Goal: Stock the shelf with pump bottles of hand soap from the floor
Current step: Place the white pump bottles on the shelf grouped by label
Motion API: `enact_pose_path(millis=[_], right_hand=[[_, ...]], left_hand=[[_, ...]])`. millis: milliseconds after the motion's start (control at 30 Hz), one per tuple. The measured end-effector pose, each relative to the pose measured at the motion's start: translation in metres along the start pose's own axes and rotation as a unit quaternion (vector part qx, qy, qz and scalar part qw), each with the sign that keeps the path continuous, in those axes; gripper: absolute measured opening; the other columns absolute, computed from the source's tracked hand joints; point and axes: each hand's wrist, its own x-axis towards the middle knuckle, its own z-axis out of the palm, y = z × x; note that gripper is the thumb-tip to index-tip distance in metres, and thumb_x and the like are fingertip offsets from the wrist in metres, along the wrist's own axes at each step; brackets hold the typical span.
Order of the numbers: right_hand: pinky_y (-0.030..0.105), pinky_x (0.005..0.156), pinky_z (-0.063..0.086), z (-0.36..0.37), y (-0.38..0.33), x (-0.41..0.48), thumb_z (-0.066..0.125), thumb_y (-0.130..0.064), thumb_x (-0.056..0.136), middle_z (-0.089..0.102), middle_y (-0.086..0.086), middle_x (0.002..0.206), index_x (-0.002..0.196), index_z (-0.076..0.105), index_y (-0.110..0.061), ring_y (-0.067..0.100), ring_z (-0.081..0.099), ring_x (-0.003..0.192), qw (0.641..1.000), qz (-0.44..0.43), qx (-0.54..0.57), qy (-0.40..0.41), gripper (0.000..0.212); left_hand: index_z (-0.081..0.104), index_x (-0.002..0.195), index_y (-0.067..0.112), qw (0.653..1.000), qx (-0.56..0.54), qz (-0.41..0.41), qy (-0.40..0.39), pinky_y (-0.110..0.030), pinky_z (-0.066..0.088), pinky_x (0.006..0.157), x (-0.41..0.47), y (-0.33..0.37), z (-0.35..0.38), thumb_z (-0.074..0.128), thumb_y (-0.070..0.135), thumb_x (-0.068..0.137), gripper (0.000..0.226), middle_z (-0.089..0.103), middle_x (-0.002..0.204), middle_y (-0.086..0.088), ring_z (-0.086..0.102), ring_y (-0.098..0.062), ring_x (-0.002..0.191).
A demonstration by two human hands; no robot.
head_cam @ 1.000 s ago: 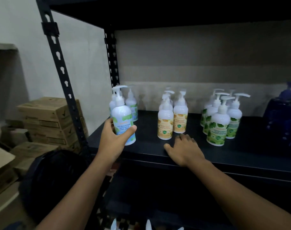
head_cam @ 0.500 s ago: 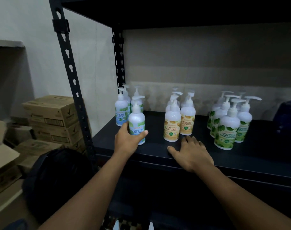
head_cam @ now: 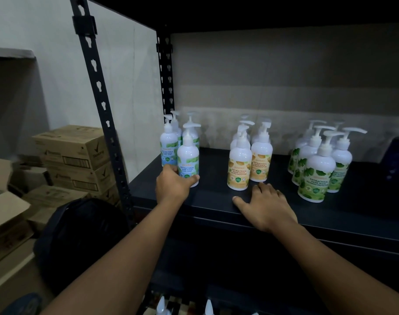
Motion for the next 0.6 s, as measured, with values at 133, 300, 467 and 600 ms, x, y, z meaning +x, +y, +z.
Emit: enact_pose_path(millis=[133,300,467,600], right_hand=[[0.045,0.120,0.023,-0.005,-0.004,0.000,0.026,-0.073,0.089,0.039,0.012,0.152,0.146,0.041,-0.011,0.028,0.033,0.141,1.000,0.014,0.010,-0.004,0.086],[0.045,0.117,0.026,-0.004,-0.005,-0.001,0.022,-0.076,0.087,0.042,0.011,0.148,0.144,0.042,-0.012,0.028,0.035,0.139,1.000,0.016,0.006,0.004,0.088],[0.044,0.117,0.025,-0.003,-0.005,-0.001,0.022,-0.075,0.088,0.040,0.009,0.148,0.142,0.043,-0.014,0.027,0.033,0.139,1.000,0.014,0.004,0.007,0.084],[0.044,0.118,0.024,-0.003,-0.005,-0.001,0.023,-0.074,0.088,0.040,0.009,0.149,0.142,0.043,-0.014,0.026,0.032,0.139,1.000,0.014,0.009,0.011,0.083]], left_hand=[[0.062,0.110,0.016,0.999,0.019,-0.023,0.012,-0.030,0.040,0.071,0.018,0.001,0.009,0.085,0.039,0.076,0.048,0.061,0.103,0.003,0.054,-0.016,0.088],[0.067,0.111,0.020,0.998,0.033,-0.035,0.035,-0.032,0.044,0.071,0.034,0.000,0.023,0.082,0.046,0.077,0.045,0.069,0.112,-0.001,0.063,-0.023,0.096],[0.065,0.103,0.019,0.995,0.063,-0.047,0.057,-0.036,0.053,0.075,0.044,-0.001,0.032,0.078,0.054,0.075,0.047,0.070,0.105,-0.003,0.067,-0.028,0.094],[0.065,0.099,0.018,0.994,0.080,-0.047,0.063,-0.039,0.056,0.078,0.050,-0.001,0.036,0.077,0.055,0.076,0.046,0.070,0.101,-0.004,0.067,-0.028,0.092]])
